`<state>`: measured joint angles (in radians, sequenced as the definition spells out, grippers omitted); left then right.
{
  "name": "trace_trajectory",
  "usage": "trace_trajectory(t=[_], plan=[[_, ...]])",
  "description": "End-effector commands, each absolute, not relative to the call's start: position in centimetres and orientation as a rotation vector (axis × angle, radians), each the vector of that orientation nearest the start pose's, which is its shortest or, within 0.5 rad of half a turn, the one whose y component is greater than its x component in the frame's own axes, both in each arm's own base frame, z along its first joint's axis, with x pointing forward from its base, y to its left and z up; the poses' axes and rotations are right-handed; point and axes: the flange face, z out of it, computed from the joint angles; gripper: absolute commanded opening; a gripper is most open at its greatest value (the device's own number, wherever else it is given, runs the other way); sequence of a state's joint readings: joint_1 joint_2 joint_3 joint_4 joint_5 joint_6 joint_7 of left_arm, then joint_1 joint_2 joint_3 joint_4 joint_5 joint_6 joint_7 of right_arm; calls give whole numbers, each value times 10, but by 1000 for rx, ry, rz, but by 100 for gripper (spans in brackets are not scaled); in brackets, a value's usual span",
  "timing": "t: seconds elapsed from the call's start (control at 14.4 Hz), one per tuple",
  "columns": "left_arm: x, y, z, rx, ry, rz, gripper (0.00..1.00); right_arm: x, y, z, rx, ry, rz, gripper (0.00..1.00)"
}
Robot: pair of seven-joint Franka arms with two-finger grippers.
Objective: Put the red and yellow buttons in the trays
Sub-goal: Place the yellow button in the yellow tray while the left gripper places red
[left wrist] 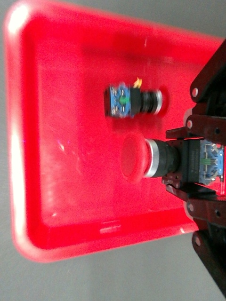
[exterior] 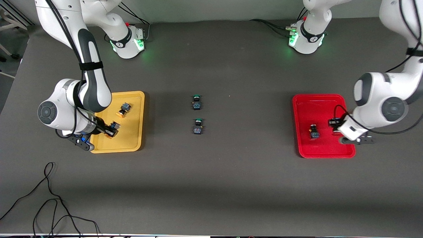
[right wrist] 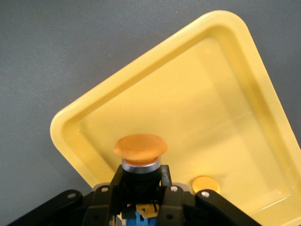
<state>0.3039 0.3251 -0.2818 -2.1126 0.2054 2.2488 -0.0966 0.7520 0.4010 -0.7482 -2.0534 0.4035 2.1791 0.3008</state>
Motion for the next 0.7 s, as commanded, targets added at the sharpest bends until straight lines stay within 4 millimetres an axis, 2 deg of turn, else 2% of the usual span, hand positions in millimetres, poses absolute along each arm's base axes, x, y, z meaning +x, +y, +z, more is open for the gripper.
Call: trace_trajectory(t=[0.0, 0.14, 0.21, 0.28, 0.35, 0.49, 0.63], plan=[[552, 45, 220, -3044, 67, 234, 10, 572, 23, 267, -3002, 781, 201, 0], [551, 56, 205, -3054, 55, 226, 13, 568, 27, 247, -2963, 785, 222, 0], [551, 58, 203, -3055, 57, 226, 28, 565, 26, 240, -2966, 783, 216, 0], [552, 57, 202, -3055, 59, 230, 57, 565, 24, 236, -2978, 776, 191, 0], [553, 59, 203, -3056, 53, 230, 100, 565, 20, 227, -3000, 772, 174, 0], [557, 60, 213, -3047, 52, 227, 100, 565, 14, 217, -2992, 750, 163, 0], [568, 65, 246, -3020, 29, 252, 100, 565, 14, 210, -2973, 751, 166, 6]])
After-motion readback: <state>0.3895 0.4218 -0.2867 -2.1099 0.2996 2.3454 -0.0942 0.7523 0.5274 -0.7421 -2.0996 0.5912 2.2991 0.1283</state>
